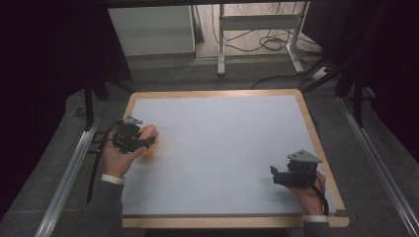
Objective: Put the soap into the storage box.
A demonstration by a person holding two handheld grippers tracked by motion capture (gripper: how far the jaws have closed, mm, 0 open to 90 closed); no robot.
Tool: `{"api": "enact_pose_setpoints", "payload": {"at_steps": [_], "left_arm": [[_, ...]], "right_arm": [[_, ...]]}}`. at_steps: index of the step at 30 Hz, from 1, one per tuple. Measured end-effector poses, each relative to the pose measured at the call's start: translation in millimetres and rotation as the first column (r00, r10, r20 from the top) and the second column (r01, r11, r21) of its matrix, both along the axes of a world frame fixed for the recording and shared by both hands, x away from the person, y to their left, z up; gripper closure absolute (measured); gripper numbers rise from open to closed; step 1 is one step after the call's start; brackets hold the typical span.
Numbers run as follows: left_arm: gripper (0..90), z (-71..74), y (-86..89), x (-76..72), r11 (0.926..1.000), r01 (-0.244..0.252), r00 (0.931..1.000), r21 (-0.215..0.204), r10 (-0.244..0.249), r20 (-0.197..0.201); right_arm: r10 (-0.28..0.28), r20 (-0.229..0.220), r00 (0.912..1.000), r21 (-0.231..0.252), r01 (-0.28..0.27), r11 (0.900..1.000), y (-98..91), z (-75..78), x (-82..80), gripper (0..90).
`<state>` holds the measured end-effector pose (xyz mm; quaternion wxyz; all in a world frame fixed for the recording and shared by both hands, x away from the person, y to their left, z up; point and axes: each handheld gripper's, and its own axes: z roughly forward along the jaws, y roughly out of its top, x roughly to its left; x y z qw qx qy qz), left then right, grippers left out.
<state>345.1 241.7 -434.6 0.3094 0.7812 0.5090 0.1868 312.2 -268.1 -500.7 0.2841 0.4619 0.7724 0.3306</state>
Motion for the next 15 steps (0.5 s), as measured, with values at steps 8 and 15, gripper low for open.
{"api": "enact_pose_setpoints", "payload": {"at_steps": [8, 15], "left_arm": [[60.0, -5.4, 2.9, 10.3, 0.9999, -0.011, 0.9996, 0.009, 0.012, -0.025], [60.0, -10.2, 3.0, 16.0, 0.9995, -0.026, 0.9992, 0.018, 0.026, -0.031]], "right_arm": [[-0.002, -0.002, 1.0000, -0.001, 0.002, 1.0000, -0.3, -0.2, 0.1, 2.4], [0.001, -0.001, 1.0000, -0.002, -0.001, 1.0000, 0.7, -0.2, 0.0, 2.4]]}}
